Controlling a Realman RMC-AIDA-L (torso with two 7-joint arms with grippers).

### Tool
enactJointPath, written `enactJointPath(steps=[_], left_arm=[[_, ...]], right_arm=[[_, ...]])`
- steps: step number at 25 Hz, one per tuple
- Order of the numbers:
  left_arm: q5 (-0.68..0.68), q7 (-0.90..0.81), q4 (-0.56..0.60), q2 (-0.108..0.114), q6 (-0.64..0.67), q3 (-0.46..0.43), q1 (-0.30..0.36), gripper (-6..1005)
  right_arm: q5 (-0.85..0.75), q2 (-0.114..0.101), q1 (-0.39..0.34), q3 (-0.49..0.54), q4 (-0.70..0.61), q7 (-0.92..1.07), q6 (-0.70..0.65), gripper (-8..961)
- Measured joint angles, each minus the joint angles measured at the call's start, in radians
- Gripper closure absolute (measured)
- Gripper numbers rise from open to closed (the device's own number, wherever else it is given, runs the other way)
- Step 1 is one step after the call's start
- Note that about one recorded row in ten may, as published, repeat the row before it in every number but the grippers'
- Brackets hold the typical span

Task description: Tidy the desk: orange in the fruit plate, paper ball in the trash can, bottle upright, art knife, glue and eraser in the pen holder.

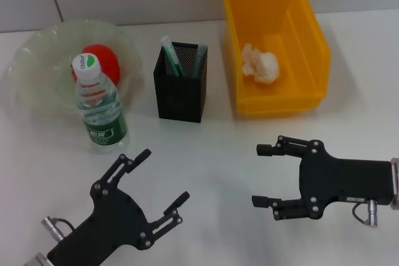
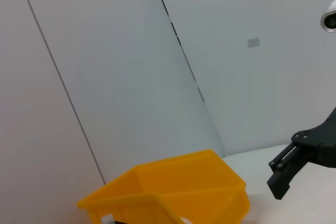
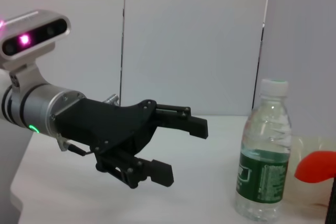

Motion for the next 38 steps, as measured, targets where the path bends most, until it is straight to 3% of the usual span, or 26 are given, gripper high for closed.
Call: enactJointPath(steps=[38], left_arm=[[0.000, 0.000, -0.001, 0.000, 0.000, -0.006, -0.001, 166]], right_arm=[[0.008, 0.002, 0.015, 0.008, 0.018, 0.005, 0.038, 119]])
